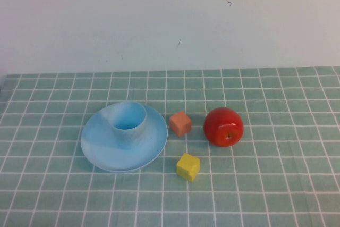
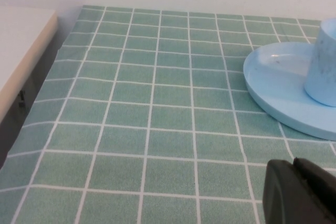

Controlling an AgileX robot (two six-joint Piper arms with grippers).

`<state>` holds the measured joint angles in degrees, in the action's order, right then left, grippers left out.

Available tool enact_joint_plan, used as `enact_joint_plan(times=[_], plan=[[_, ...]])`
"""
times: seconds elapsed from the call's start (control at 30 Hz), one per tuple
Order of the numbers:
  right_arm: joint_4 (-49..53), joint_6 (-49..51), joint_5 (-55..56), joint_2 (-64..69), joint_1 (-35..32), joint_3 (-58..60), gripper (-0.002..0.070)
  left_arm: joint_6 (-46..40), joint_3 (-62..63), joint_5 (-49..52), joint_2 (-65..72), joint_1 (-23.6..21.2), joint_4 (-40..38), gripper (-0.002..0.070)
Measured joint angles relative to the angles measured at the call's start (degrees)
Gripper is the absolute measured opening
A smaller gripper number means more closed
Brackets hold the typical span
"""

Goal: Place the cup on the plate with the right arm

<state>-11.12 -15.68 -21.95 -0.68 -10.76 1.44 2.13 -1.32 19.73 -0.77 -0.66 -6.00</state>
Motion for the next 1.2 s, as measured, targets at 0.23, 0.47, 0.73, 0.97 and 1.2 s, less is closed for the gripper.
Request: enact_joint_plan(times=[0.23, 0.47, 0.73, 0.97, 1.2], plan=[[-0.2, 0.05, -0.13, 0.0, 0.0, 0.0, -0.0002, 0.0, 0.0, 0.0, 0.0, 0.0, 0.0, -0.0003], [-0.23, 0.18, -0.13, 0.0, 0.0, 0.0, -0.0002, 0.0, 0.0, 0.0, 0.0, 0.0, 0.0, -0.0003], [-0.33, 0.18, -0.13, 0.0, 0.0, 0.0, -0.0002, 0.0, 0.0, 0.0, 0.0, 0.0, 0.0, -0.0003], [-0.45, 0.27, 1.39, 0.0, 0.0, 0.12, -0.0002, 0.0, 0.0, 0.0, 0.0, 0.0, 0.0, -0.0003], [0.15, 0.41, 9.68, 0.0, 0.0, 0.15, -0.0002, 0.0, 0.0, 0.0, 0.0, 0.0, 0.0, -0.0003]])
